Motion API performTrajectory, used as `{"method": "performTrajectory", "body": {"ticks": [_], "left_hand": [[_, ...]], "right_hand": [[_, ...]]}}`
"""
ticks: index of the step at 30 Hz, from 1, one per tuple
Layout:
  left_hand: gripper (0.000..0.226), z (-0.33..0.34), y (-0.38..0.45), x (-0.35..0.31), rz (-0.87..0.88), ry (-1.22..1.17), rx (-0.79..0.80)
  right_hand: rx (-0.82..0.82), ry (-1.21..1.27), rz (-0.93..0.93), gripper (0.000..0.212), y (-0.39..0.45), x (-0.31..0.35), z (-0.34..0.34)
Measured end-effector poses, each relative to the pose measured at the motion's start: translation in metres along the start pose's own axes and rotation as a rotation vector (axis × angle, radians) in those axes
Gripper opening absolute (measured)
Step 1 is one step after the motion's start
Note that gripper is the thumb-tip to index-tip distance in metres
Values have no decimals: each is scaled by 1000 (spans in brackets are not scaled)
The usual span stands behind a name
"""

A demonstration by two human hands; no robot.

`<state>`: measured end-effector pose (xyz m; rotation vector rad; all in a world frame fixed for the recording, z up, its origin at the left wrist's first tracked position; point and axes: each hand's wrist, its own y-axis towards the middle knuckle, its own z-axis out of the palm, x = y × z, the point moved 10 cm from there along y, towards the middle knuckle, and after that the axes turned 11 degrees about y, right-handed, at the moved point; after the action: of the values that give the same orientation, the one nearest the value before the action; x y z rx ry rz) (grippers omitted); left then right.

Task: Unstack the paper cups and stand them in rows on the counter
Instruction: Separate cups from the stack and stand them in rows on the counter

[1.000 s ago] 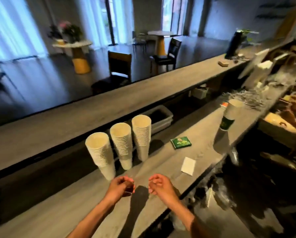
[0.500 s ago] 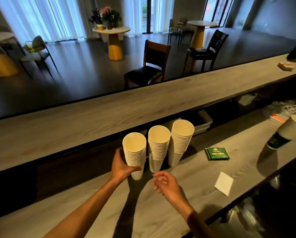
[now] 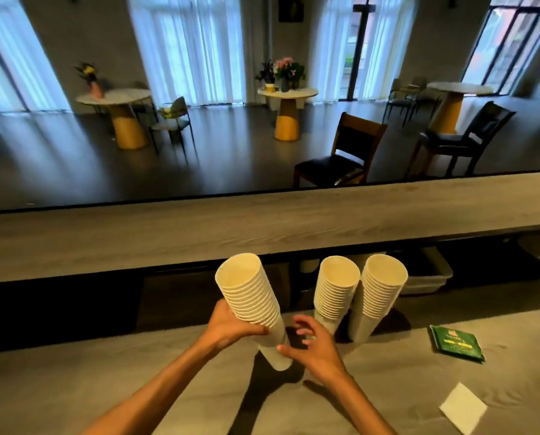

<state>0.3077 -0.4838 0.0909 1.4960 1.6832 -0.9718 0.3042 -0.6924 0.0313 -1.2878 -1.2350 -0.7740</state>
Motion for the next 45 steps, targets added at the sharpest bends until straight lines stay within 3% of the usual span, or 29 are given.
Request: {"method": "performTrajectory", "body": {"ticks": [3,6,9,14,20,26,30,31,34,36,40,42,45], "left_hand": [[68,-70,-37,-5,-15,-71,-86],[76,-137,-70,3,-57,-219,-200],[102,-198,-102,15,-69,-306,-290],[90,-294,-148,54,-122,-440,-443],[48,-418,-186,112,-163,-521,-486],[80,-547,-214,153,-233,-631,-555],[52,-614,-228,159,-190,-685,-643],[54,-630,-233,162,-176,-703,-681],[87,-672,-242,176,-165,-677,-816],[99,-724,-255,193,-160,-674,-1019],[85,-755,-261,201,-137,-652,-1137],[73,-767,-269,208,-117,-726,-1183],[73,-797,-278,215,-79,-867,-1214]], "right_hand": [[232,-161,-113,97,-1,40,56],[412,-284,-201,93,-11,96,115],[516,-358,-292,88,-19,147,180],[618,-373,-430,77,-38,206,291],[641,-358,-539,83,-44,247,438],[678,-281,-649,74,-57,306,571],[714,-275,-746,72,-53,347,648],[734,-272,-764,72,-52,351,667],[779,-294,-849,72,-47,369,716],[843,-292,-898,72,-37,382,774],[732,-306,-973,77,-21,379,799],[695,-305,-953,78,-10,373,805],[641,-289,-881,77,7,371,816]]}}
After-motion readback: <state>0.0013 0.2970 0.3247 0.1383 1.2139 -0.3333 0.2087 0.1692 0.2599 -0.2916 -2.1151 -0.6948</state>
